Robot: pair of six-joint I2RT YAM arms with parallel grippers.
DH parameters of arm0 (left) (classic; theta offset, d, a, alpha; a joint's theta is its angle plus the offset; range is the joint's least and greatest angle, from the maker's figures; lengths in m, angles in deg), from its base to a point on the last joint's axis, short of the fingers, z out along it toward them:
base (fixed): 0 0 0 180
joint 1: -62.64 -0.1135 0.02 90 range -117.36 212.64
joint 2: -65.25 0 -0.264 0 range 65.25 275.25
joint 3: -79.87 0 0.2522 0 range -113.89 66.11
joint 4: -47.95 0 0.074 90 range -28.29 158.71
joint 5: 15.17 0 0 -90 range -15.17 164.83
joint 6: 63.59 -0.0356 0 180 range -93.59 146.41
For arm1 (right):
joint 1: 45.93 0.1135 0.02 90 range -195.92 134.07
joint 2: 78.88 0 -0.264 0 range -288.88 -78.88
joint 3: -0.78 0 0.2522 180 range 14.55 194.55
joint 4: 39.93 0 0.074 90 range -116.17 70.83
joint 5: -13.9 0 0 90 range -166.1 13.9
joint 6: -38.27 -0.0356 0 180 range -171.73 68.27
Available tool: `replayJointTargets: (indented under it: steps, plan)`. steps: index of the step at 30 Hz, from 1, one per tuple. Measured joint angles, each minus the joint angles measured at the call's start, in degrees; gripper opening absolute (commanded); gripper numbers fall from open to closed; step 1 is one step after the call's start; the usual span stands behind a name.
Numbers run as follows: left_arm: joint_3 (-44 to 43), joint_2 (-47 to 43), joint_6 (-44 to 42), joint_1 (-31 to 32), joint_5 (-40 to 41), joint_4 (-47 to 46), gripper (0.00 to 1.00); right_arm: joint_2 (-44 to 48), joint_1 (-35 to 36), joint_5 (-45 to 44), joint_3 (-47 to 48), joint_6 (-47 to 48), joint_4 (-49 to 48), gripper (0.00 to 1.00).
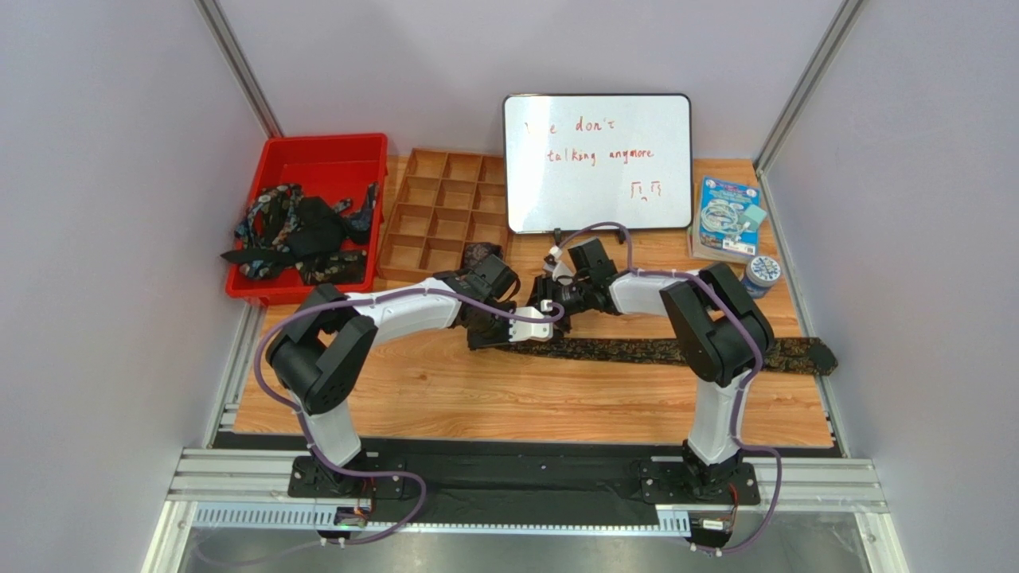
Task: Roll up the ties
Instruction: Roll the tie at the center of the board.
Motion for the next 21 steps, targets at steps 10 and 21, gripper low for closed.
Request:
replayJointTargets:
  steps: [10,21]
  plan:
    - [0.0,0.0,0.0,-0.04,0.0,0.07,0.22,-1.88,1.46,-0.72,-0.17,-5.25,-8.04,0.38]
    - [0.0,0.0,0.0,-0.07,0.02,0.11,0.24,-4.85,2.58,-1.18,-0.48,-7.48,-10.75,0.2]
